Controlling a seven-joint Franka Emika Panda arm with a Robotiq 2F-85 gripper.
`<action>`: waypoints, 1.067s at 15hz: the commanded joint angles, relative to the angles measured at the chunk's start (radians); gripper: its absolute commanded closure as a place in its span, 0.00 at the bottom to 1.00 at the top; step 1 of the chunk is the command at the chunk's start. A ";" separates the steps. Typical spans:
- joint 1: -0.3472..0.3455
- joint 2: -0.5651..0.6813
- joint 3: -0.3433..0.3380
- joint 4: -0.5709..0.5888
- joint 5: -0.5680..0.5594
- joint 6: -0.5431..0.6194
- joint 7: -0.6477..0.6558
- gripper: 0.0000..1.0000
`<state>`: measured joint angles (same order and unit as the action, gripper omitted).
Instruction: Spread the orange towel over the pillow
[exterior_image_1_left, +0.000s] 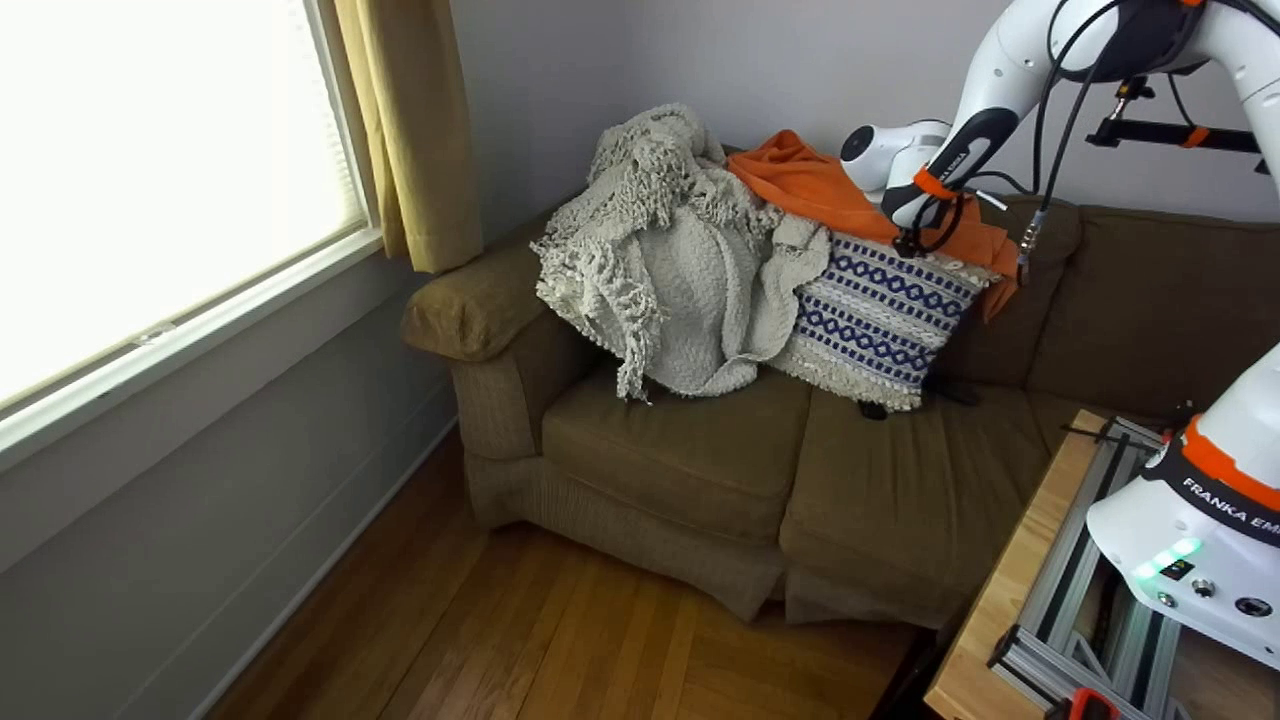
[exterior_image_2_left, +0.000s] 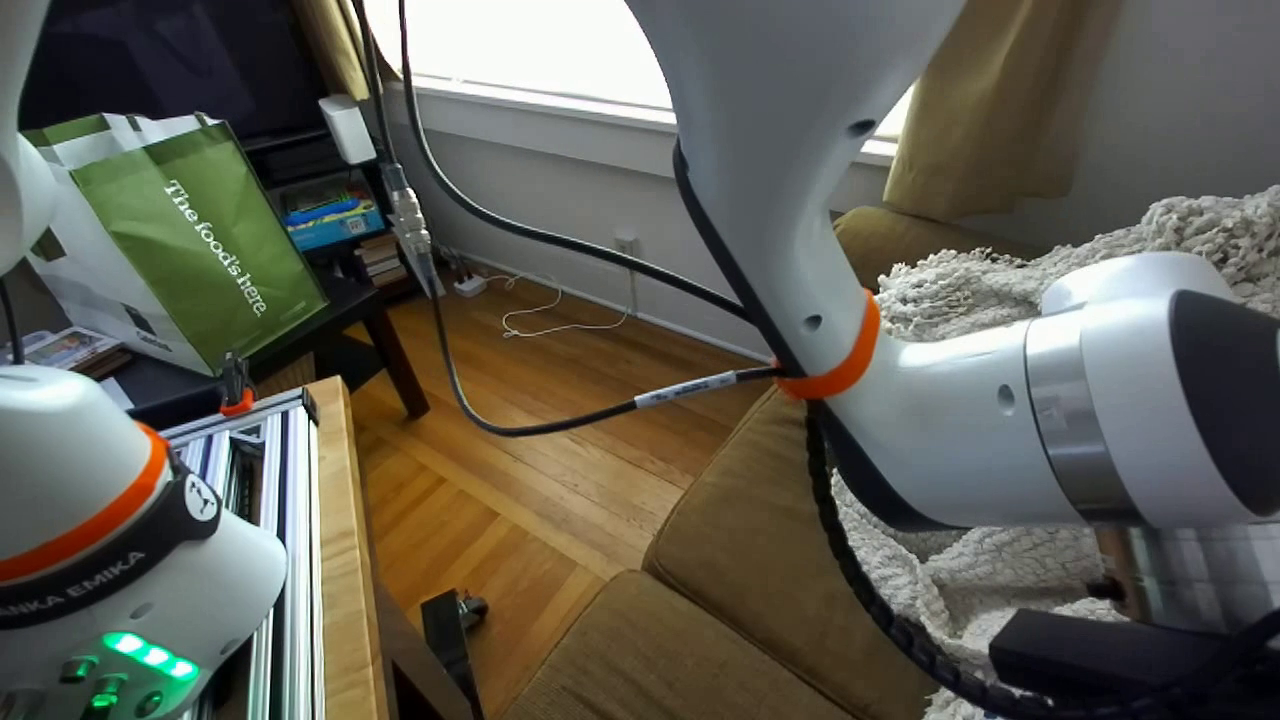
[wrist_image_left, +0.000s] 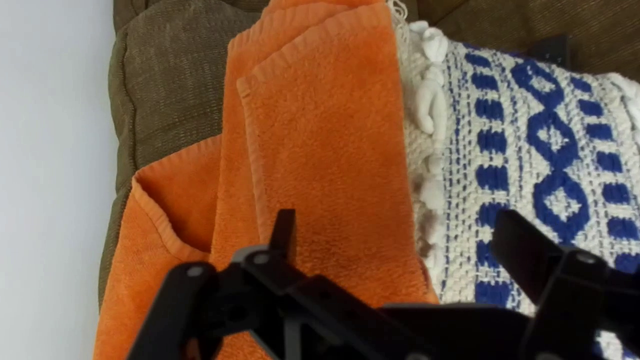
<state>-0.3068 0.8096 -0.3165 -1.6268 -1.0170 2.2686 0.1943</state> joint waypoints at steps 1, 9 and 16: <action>-0.026 0.076 -0.008 0.101 0.015 -0.010 -0.019 0.00; -0.069 0.112 0.017 0.189 0.052 -0.007 -0.157 0.00; -0.084 0.081 0.058 0.168 0.177 -0.045 -0.459 0.06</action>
<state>-0.3670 0.9005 -0.2936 -1.4639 -0.8968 2.2648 -0.1413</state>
